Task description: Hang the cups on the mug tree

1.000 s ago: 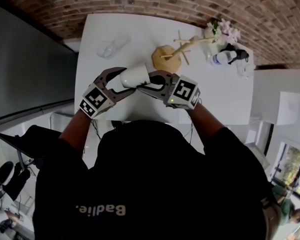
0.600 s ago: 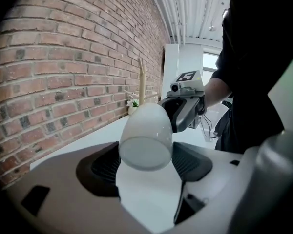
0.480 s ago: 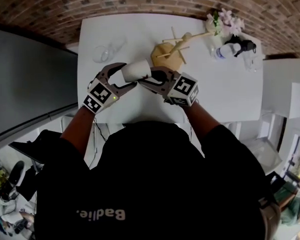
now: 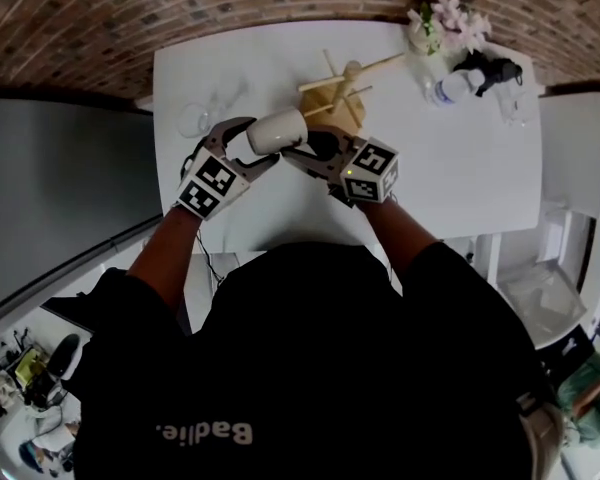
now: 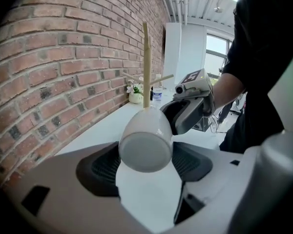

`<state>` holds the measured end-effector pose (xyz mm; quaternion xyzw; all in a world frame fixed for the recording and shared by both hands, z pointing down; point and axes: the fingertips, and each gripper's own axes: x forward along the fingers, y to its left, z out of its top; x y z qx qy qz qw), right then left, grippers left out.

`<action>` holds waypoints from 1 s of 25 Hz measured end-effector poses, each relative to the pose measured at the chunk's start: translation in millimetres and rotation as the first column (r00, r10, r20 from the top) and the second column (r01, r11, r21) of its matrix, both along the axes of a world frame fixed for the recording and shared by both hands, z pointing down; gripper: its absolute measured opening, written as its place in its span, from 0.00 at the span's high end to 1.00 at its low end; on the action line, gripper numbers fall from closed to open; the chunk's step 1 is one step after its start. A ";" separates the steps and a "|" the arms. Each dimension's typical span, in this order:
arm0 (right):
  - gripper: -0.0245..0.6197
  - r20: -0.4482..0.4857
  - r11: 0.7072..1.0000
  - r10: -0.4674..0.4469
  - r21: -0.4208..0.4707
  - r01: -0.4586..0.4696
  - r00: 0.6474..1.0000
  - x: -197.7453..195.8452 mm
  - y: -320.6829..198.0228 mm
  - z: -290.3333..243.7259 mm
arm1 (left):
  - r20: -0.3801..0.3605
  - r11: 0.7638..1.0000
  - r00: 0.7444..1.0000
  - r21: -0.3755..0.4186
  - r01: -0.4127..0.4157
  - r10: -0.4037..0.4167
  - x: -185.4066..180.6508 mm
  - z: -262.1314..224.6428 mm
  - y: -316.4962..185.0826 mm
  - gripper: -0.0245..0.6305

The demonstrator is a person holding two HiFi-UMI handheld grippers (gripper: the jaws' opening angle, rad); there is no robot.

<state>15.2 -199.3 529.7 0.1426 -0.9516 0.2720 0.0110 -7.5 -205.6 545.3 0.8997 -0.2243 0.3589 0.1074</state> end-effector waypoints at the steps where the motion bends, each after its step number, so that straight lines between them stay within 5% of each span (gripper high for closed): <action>1: 0.69 0.010 1.000 0.009 -0.011 -0.009 1.000 2.4 -2.7 1.8 | 0.009 1.000 1.000 -0.012 0.006 -0.006 2.6 -0.3 -1.4 0.46; 16: 0.65 0.189 0.970 0.108 -0.236 -0.061 0.976 34.1 -25.8 28.8 | 0.093 0.998 0.996 -0.056 0.020 -0.015 29.5 12.7 -20.9 0.46; 25: 0.63 0.183 0.957 0.144 -0.275 -0.090 0.973 47.7 -32.5 37.8 | 0.131 0.999 0.991 -0.031 -0.018 0.022 41.6 30.1 -27.2 0.46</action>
